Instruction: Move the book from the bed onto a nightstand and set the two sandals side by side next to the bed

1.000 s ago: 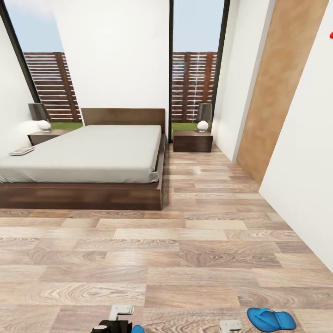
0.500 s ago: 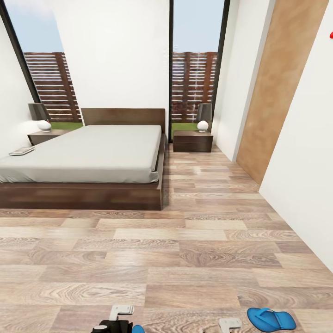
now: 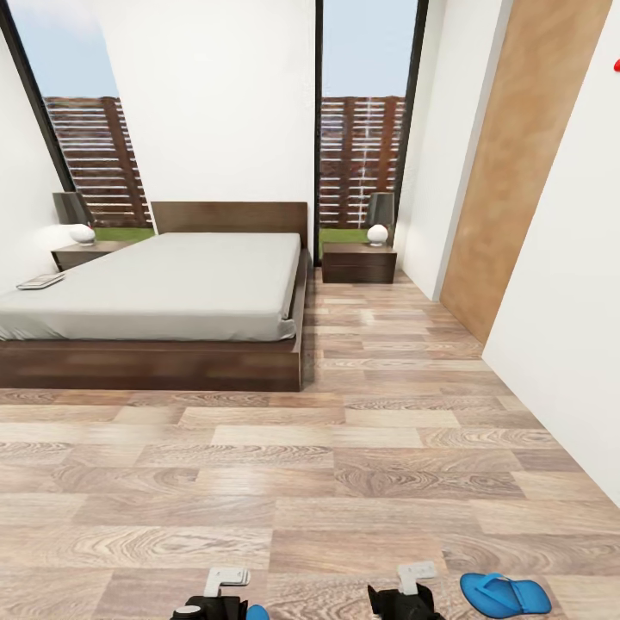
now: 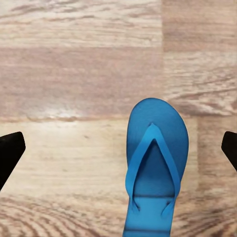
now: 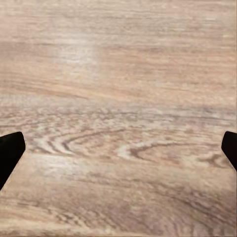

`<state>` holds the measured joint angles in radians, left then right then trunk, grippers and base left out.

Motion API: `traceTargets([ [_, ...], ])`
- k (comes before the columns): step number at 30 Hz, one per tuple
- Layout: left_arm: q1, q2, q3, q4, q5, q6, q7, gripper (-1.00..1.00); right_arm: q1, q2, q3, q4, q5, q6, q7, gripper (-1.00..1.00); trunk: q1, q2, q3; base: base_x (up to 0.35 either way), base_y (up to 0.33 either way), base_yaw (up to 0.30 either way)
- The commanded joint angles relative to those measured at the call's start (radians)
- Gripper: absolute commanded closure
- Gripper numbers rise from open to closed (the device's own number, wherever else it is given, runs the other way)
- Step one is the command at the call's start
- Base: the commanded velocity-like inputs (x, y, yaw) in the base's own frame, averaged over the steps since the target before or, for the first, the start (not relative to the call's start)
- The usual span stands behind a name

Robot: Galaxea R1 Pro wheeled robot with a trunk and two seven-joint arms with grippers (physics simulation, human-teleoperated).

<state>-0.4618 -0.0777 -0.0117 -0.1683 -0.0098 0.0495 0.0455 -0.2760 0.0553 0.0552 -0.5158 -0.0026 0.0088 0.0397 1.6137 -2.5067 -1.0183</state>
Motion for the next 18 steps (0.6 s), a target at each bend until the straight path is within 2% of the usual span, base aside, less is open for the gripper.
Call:
traceTargets([
  [1, 0.000, 0.000, -0.001, -0.002, -0.001, 0.005, 0.004, -1.00, 0.000, 0.000, 0.001, -0.001, 0.000, 0.001, 0.002, -1.00, 0.000, 0.000, -0.001, 0.000, 0.000, 0.000],
  [7, 0.000, 0.000, -0.002, -0.002, -0.001, 0.004, 0.004, -1.00, 0.000, 0.004, 0.016, -0.090, -0.001, 0.091, 0.002, -1.00, 0.000, 0.000, -0.001, 0.000, 0.000, 0.000],
  [9, 0.000, 0.000, -0.002, -0.003, -0.001, 0.002, 0.004, -1.00, 0.000, 0.006, 0.022, -0.144, -0.001, 0.151, 0.003, -1.00, 0.000, 0.000, -0.001, 0.000, 0.000, 0.000],
  [11, 0.000, -0.001, -0.002, -0.003, -0.001, 0.001, 0.004, -1.00, 0.000, 0.008, 0.027, -0.200, -0.002, 0.207, 0.003, -1.00, 0.001, -0.001, -0.009, 0.000, 0.000, 0.000],
  [18, 0.000, -0.001, -0.002, -0.003, 0.000, 0.000, 0.004, -1.00, 0.003, 0.008, 0.043, -0.282, -0.003, 0.284, 0.003, -1.00, 0.004, -0.002, -0.036, 0.000, 0.000, 0.000],
])
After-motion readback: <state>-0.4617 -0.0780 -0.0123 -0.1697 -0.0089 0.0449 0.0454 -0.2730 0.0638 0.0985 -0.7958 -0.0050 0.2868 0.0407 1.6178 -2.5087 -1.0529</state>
